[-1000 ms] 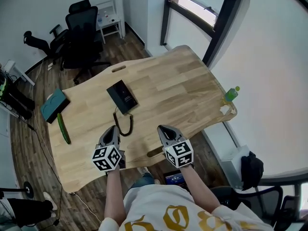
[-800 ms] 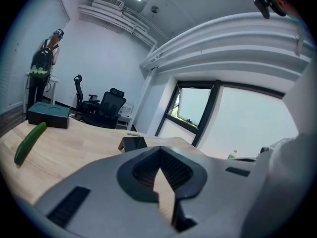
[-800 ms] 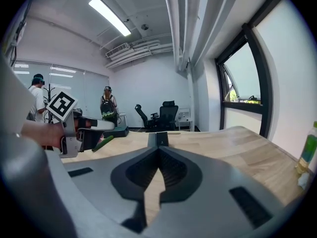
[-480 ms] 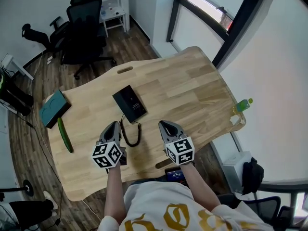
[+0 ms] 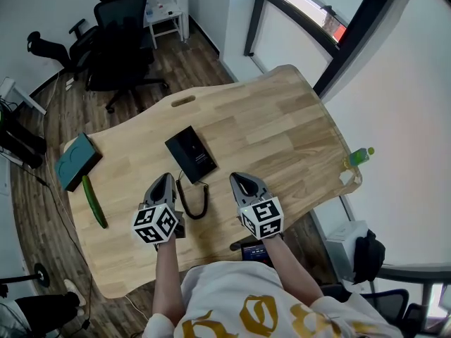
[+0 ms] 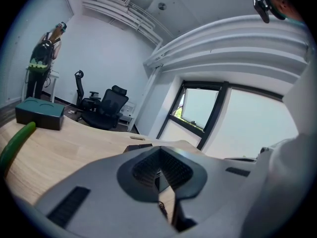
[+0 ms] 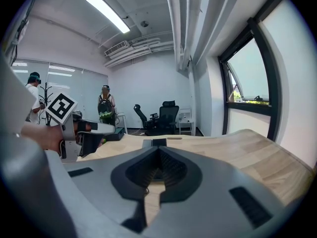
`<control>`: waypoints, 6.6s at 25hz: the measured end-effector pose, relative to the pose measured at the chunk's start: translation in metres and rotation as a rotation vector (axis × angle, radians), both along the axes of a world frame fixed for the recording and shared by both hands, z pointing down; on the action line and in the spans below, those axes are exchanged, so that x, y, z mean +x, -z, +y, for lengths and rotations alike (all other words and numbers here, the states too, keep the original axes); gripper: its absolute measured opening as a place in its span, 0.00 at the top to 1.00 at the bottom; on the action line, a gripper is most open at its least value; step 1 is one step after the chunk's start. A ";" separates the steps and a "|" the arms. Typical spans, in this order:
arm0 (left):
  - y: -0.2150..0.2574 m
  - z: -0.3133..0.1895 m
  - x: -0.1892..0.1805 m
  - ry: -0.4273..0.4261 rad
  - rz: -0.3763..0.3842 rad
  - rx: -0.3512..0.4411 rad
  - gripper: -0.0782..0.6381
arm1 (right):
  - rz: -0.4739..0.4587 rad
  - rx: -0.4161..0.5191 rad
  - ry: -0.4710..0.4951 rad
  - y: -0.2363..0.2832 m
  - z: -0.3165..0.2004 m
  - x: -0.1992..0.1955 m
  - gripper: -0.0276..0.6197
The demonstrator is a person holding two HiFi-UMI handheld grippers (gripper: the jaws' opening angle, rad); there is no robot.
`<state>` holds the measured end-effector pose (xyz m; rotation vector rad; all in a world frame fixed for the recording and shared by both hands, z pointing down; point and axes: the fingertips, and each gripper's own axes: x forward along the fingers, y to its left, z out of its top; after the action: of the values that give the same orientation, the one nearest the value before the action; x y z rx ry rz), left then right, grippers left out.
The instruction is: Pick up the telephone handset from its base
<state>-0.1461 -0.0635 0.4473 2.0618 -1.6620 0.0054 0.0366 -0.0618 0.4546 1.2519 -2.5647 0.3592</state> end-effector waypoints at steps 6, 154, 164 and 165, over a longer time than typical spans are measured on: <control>-0.009 -0.014 0.004 -0.020 -0.007 -0.013 0.88 | 0.002 0.003 -0.009 -0.001 -0.016 -0.001 0.95; -0.105 -0.068 0.011 -0.142 0.507 -0.237 0.79 | -0.002 -0.203 0.109 -0.084 -0.078 -0.033 0.95; -0.080 -0.060 0.022 -0.174 0.571 -0.190 0.79 | -0.022 -0.174 0.079 -0.065 -0.072 -0.025 0.95; -0.076 -0.058 0.023 -0.177 0.574 -0.184 0.79 | -0.021 -0.168 0.080 -0.062 -0.071 -0.025 0.95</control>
<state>-0.1231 -0.1214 0.5233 1.8353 -1.0871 -0.3300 0.0114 -0.1327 0.5163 1.0889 -2.5331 0.5607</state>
